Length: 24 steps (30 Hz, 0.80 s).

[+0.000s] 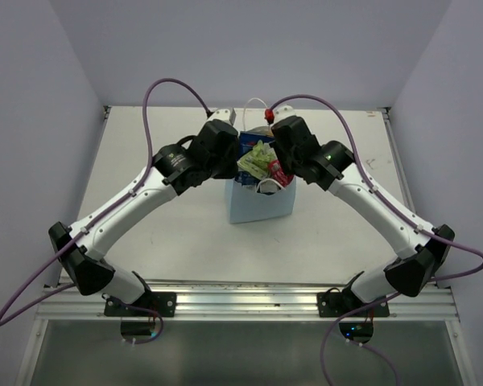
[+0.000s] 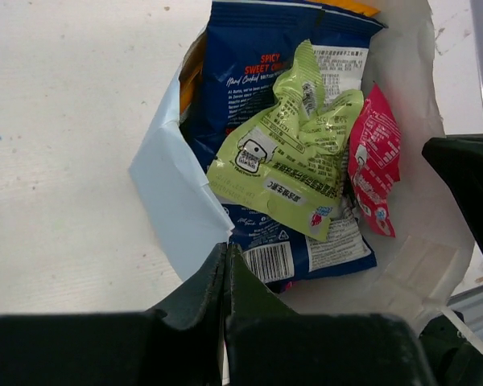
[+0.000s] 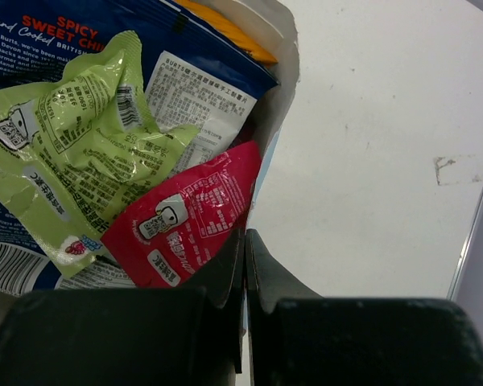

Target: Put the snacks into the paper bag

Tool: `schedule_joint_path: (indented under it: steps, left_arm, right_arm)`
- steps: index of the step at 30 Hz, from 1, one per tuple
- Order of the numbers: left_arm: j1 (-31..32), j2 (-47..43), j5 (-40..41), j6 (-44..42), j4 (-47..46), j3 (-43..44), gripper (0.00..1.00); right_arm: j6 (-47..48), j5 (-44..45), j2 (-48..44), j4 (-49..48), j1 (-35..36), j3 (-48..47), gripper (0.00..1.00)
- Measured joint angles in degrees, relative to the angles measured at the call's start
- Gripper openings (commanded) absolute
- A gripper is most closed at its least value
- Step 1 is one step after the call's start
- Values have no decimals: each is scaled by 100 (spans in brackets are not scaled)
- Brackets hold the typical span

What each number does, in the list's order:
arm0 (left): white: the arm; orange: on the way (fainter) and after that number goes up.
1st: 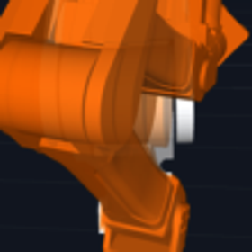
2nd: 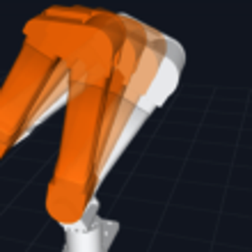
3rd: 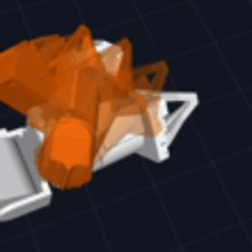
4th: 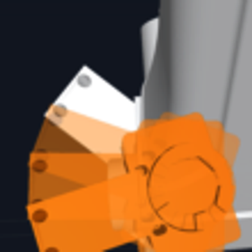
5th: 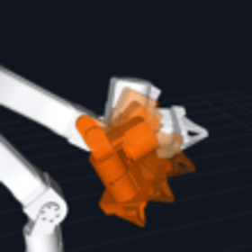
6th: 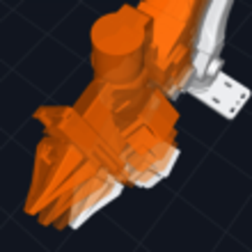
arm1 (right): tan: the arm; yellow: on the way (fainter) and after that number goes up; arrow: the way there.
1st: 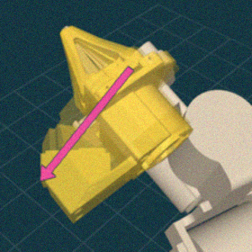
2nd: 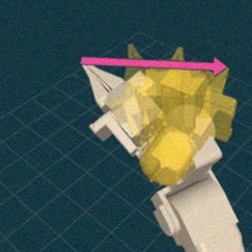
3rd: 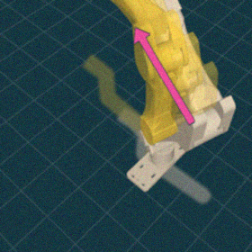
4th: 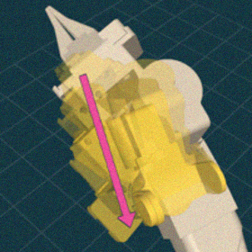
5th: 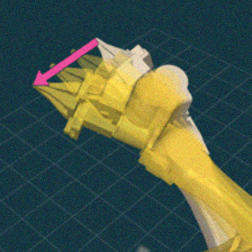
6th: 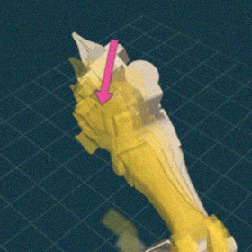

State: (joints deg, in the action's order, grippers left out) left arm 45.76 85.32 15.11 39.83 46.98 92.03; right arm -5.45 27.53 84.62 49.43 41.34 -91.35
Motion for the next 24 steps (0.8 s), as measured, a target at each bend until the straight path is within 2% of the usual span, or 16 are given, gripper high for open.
schedule_joint_path:
  steps: [7,13,14,15,18,19,20,21,24]
  left_arm:
    - [221,-70,522,26,817,278,0]
    - [229,-376,688,173,931,-68,0]
    - [229,-435,691,186,922,-122,0]
    - [234,-487,699,210,920,-162,0]
    - [240,-568,748,249,901,-192,27]
    - [247,-584,787,256,855,-192,42]
    - [262,-599,833,267,815,-192,51]
    - [280,-621,901,264,776,-192,73]
    - [385,-754,1145,251,601,-197,82]
  right_arm:
    - [-260,7,-105,601,601,-229,0]
    - [-538,-7,-256,872,892,-166,0]
    - [-575,-4,-293,859,901,-114,1]
    - [-608,-2,-330,863,901,-57,8]
    - [-721,31,-409,848,898,44,41]
    - [-739,59,-444,813,898,42,46]
    - [-732,109,-487,780,901,42,50]
    - [-741,160,-546,756,901,42,58]
    - [-769,446,-817,636,914,57,65]
